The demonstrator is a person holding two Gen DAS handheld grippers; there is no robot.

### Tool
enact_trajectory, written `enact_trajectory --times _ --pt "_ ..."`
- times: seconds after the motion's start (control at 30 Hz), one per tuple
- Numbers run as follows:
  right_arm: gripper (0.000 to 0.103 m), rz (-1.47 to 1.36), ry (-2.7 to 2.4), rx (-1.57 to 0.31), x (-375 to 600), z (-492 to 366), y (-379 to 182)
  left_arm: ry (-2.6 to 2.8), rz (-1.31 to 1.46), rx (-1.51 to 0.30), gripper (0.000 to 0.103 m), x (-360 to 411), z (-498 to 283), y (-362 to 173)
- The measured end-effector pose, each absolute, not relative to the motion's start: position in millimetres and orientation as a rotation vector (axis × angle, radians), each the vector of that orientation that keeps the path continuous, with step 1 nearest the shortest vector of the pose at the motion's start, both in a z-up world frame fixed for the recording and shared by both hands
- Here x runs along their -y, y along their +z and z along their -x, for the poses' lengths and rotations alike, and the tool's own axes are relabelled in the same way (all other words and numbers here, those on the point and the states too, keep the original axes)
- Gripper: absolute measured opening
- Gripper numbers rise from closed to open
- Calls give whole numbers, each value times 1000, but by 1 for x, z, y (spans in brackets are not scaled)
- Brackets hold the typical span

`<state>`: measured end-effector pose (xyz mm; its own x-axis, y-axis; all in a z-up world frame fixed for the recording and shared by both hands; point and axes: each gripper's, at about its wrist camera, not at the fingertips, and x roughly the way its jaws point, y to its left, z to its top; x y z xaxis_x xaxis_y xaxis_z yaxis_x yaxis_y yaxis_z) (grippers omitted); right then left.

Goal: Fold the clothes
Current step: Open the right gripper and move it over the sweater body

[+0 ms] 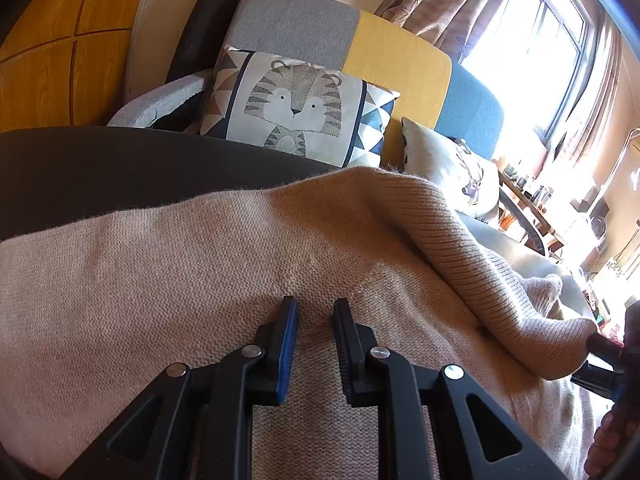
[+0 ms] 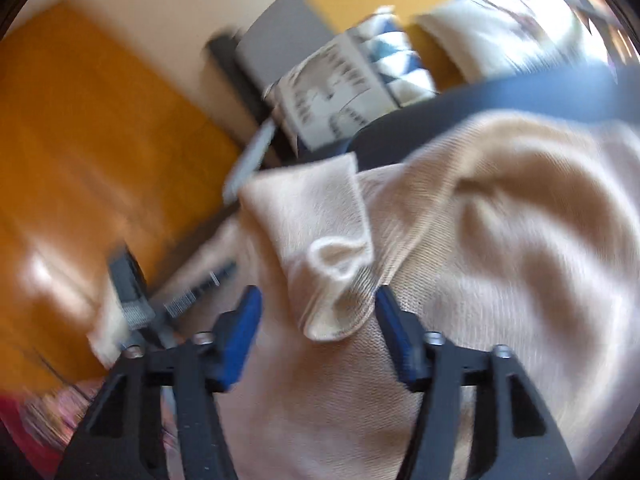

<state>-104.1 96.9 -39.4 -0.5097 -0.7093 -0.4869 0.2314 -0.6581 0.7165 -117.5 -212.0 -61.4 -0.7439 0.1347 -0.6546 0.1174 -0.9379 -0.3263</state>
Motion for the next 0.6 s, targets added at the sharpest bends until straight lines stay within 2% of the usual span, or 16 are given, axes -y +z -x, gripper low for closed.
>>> enact_trajectory --times 0.03,0.1,0.13,0.17,0.27,0.33,0.4,0.43,0.5,0.6 --pt "65 -1069 -2175 861 -100 109 -41 2872 1121 552 18 212 118 -61" --pt "63 -1064 -2169 847 -94 118 -37 2871 1122 552 18 212 118 -61" --pt "38 -1062 -2167 834 -90 123 -35 2871 1122 553 18 212 117 -61" --pt "6 -1064 -2180 748 -81 125 -29 2870 1121 554 18 212 117 -61" --pt "6 -978 -2175 388 -50 116 1 2869 1120 556 18 212 117 -61" --pt "8 -912 -2106 38 -22 89 15 2868 1119 559 18 213 116 -62" --pt "10 -964 -1975 -220 0 69 3 2867 1117 561 18 213 116 -62" --pt "10 -1009 -1939 -285 9 67 -9 2866 1117 562 18 213 116 -63" --pt "10 -1123 -1915 -217 3 67 -27 2864 1115 567 18 213 115 -63" --pt "14 -1200 -1956 297 -44 96 -37 2859 1112 574 18 214 115 -63"
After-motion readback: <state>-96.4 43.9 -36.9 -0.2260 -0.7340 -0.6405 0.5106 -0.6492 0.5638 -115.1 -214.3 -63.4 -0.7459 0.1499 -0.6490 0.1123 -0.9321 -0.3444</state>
